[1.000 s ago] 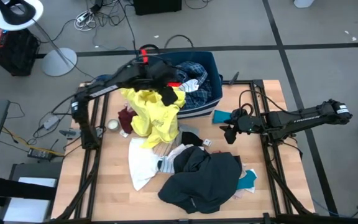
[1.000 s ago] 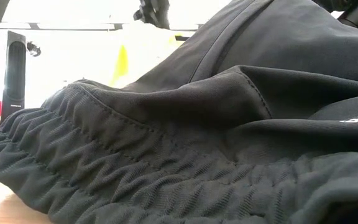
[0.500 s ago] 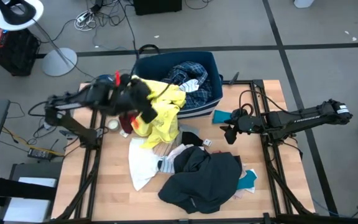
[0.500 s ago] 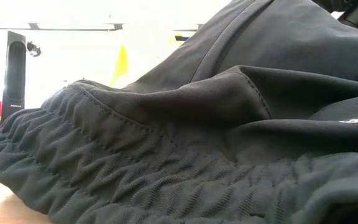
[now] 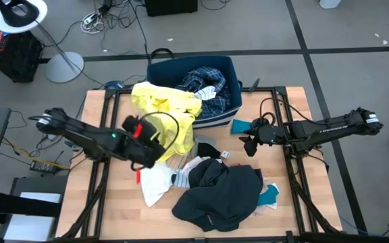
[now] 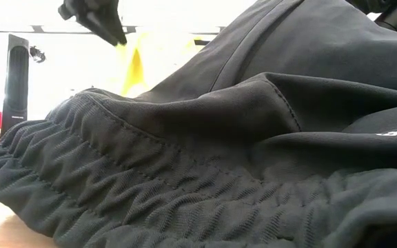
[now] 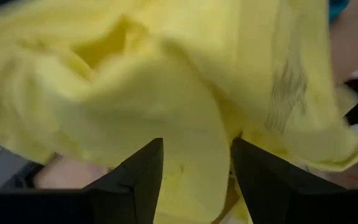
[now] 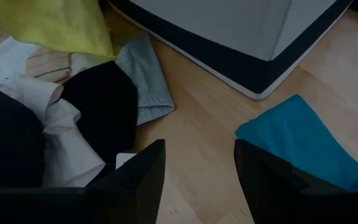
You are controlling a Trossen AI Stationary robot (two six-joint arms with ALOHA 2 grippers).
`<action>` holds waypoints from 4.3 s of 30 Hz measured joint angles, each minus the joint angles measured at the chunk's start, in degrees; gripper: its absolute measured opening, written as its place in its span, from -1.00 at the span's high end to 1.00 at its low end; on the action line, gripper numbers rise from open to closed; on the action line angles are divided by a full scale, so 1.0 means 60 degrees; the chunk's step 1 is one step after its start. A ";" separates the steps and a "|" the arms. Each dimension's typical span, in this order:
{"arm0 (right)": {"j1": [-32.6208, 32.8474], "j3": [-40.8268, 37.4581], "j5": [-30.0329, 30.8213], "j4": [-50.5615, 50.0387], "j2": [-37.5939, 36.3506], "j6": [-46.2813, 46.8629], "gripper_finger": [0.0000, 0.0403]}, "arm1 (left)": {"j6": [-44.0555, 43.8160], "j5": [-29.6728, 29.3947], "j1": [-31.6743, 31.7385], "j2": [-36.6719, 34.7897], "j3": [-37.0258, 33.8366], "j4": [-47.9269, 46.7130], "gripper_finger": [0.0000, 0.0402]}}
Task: Sort clothes
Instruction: Put the yellow shirt into the blue laundry bin
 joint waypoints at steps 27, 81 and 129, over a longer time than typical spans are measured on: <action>0.0000 0.0000 0.0004 0.0000 0.0007 -0.0073 0.05 | -0.0381 0.1192 0.1041 0.0018 -0.5206 0.6885 0.92; -0.0080 0.0005 0.0338 -0.0152 0.0051 -0.0182 0.05 | 0.9826 0.5125 0.7514 0.3103 0.6493 0.3487 1.00; -0.0080 0.0004 0.0331 -0.0178 0.0051 -0.0171 0.05 | 0.8466 0.6713 0.6695 0.3848 0.6472 0.1660 0.29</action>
